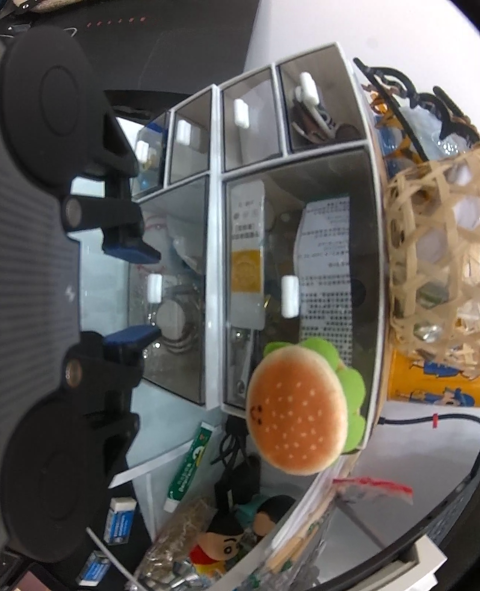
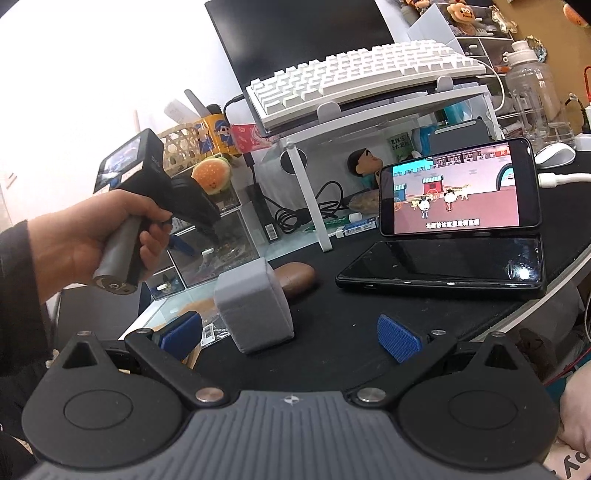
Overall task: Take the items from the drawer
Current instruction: 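Close the left gripper on the lower drawer's white handle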
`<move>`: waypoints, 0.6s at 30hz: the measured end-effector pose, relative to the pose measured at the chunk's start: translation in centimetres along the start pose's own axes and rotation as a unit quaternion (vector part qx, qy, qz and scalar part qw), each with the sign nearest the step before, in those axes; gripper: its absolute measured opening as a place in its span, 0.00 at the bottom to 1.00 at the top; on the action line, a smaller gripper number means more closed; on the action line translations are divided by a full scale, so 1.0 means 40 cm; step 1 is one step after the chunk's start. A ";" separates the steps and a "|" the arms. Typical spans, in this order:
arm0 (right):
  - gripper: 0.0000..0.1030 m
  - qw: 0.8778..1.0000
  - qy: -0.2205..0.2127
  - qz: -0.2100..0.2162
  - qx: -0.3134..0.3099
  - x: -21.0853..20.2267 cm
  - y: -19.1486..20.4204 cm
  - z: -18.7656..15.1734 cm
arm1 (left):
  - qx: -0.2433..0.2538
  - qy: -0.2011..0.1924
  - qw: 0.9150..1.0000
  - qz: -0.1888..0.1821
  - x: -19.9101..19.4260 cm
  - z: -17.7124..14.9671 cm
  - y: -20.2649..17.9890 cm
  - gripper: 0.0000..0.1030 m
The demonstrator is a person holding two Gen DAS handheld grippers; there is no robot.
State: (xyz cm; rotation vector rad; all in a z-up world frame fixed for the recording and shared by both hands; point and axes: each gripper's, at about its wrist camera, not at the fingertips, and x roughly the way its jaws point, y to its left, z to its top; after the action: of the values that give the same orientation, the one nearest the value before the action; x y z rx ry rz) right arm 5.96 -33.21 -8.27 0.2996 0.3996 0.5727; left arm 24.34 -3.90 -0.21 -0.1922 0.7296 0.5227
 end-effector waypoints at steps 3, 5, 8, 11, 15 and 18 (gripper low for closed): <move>1.00 1.000 0.000 -0.001 0.000 0.000 0.000 0.000 | 0.005 0.002 1.000 0.007 0.009 -0.001 -0.005 0.28; 1.00 1.000 -0.001 -0.001 0.000 0.000 0.000 0.000 | 0.004 0.001 1.000 0.007 0.011 -0.001 -0.002 0.27; 1.00 1.000 -0.001 -0.002 0.000 0.000 0.000 0.000 | 0.003 -0.002 1.000 0.006 0.014 -0.003 0.002 0.26; 1.00 1.000 -0.001 -0.002 0.000 -0.001 0.000 0.000 | -0.002 -0.002 1.000 0.003 0.017 -0.003 0.011 0.25; 1.00 1.000 -0.003 -0.004 0.000 0.002 0.005 -0.004 | 0.000 -0.002 1.000 -0.004 0.029 -0.004 0.006 0.25; 1.00 1.000 -0.003 -0.005 0.000 0.000 0.005 -0.004 | 0.004 -0.006 1.000 -0.003 0.032 -0.011 0.005 0.24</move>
State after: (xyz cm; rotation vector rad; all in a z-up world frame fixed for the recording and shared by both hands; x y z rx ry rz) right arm 5.81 -33.03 -8.35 0.2992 0.3940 0.5624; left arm 24.79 -3.40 -1.41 -0.1839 0.7195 0.5146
